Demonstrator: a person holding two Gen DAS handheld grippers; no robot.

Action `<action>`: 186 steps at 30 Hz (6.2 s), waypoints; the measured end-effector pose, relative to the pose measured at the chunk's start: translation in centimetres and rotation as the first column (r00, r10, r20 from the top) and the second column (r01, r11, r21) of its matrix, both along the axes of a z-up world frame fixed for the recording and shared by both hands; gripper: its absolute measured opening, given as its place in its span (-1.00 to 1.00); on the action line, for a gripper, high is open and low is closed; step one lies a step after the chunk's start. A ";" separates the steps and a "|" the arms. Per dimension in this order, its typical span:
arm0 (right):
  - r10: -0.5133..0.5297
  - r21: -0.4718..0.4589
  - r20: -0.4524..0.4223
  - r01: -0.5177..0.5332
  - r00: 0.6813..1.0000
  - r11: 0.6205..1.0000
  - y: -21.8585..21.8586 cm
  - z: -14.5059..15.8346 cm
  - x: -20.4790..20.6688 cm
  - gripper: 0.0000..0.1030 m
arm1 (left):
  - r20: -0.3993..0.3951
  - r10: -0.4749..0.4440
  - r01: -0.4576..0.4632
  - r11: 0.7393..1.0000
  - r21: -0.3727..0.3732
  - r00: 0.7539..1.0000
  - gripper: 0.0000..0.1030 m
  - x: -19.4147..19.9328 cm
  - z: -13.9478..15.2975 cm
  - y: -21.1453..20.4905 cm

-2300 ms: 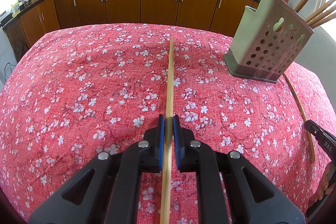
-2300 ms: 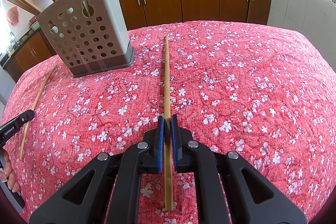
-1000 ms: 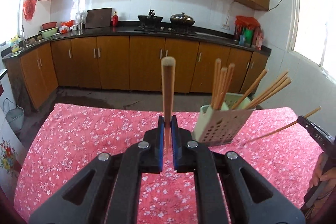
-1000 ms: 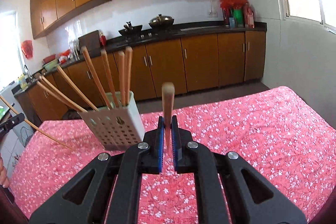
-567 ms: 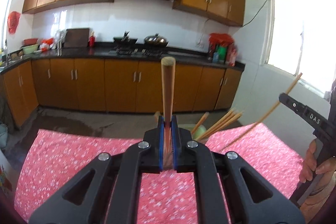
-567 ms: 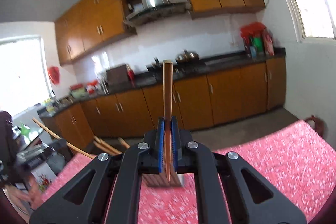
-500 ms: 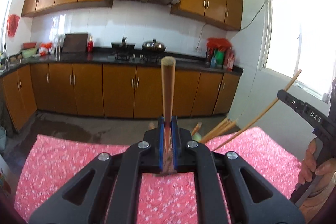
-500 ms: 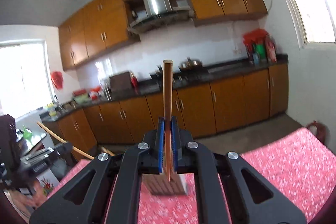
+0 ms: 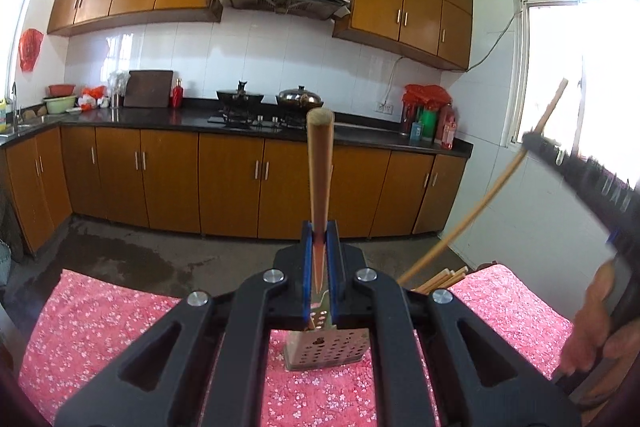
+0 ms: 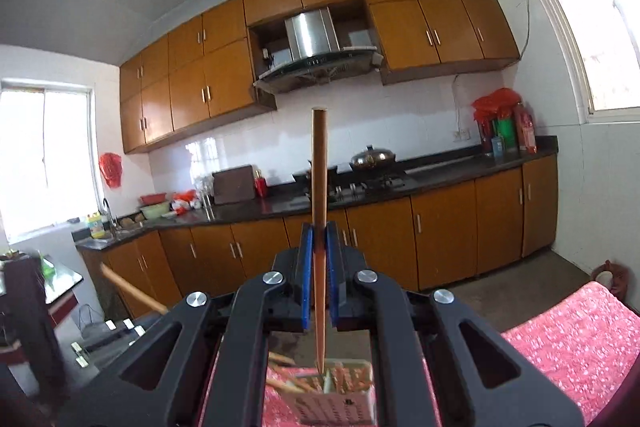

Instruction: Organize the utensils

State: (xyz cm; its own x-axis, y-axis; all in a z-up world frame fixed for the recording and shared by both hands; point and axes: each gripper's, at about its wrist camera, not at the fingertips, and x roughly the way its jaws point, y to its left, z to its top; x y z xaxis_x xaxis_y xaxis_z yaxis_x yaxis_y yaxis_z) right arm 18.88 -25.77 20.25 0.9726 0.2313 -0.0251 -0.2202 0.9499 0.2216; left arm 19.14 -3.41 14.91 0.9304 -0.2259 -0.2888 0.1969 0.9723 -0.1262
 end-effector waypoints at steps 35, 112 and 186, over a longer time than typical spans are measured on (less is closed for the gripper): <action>-0.133 -0.142 -0.090 0.119 0.987 0.983 -0.2 -6.7 -1.5 0.92 | -0.013 0.036 -0.036 0.999 -0.011 0.999 0.69 -1.5 -3.6 3.6; -0.156 -0.221 -0.367 0.077 0.917 0.972 1.7 -21.6 -12.9 0.97 | -0.086 0.168 -0.151 0.973 0.177 0.982 0.92 -15.3 -17.8 2.9; -0.156 -0.216 -0.372 0.078 0.915 0.973 1.4 -21.6 -13.0 0.97 | -0.088 0.181 -0.164 0.971 0.172 0.980 0.92 -15.2 -18.3 3.4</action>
